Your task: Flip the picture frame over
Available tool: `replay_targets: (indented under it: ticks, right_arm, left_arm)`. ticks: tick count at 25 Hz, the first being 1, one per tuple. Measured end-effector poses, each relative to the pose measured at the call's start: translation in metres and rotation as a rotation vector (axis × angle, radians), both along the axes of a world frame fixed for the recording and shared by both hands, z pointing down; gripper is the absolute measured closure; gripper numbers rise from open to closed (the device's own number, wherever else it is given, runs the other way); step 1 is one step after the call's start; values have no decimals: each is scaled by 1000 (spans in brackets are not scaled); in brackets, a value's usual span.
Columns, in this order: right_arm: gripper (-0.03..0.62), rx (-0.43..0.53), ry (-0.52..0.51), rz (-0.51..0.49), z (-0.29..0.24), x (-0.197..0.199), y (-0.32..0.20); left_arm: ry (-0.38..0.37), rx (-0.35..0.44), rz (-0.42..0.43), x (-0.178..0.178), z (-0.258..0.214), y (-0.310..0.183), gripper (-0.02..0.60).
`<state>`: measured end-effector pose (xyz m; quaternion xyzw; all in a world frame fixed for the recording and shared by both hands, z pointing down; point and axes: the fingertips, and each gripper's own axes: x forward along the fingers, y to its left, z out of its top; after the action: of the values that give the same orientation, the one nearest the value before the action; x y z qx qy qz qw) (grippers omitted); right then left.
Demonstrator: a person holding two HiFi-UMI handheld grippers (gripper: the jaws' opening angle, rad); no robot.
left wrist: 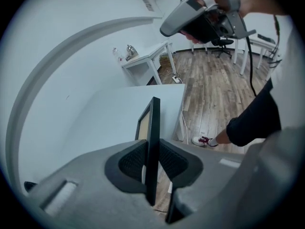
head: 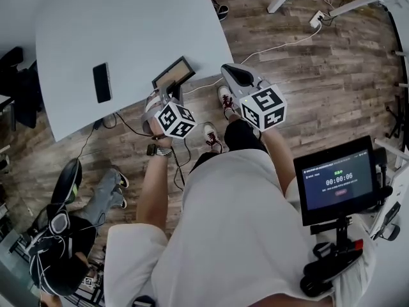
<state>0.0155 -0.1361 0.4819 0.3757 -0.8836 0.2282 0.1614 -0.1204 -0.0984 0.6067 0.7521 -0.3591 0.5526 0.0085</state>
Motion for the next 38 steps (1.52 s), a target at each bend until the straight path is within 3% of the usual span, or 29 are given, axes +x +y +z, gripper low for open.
replay_targets:
  ticks: [18, 25, 31, 36, 38]
  right_arm:
    - [592, -9, 7, -40, 7, -4, 0]
    - [592, -11, 2, -65, 7, -11, 1]
    - [592, -10, 4, -80, 7, -12, 2]
    - [592, -24, -6, -87, 8, -13, 4]
    - [592, -32, -10, -86, 8, -11, 5]
  left_arm:
    - [320, -33, -293, -5, -16, -10, 500]
    - [597, -62, -493, -20, -38, -19, 502]
    - [825, -92, -607, -18, -49, -19, 502]
    - [1125, -143, -789, -22, -49, -19, 503]
    - [1207, -162, -852, -25, -45, -18, 503]
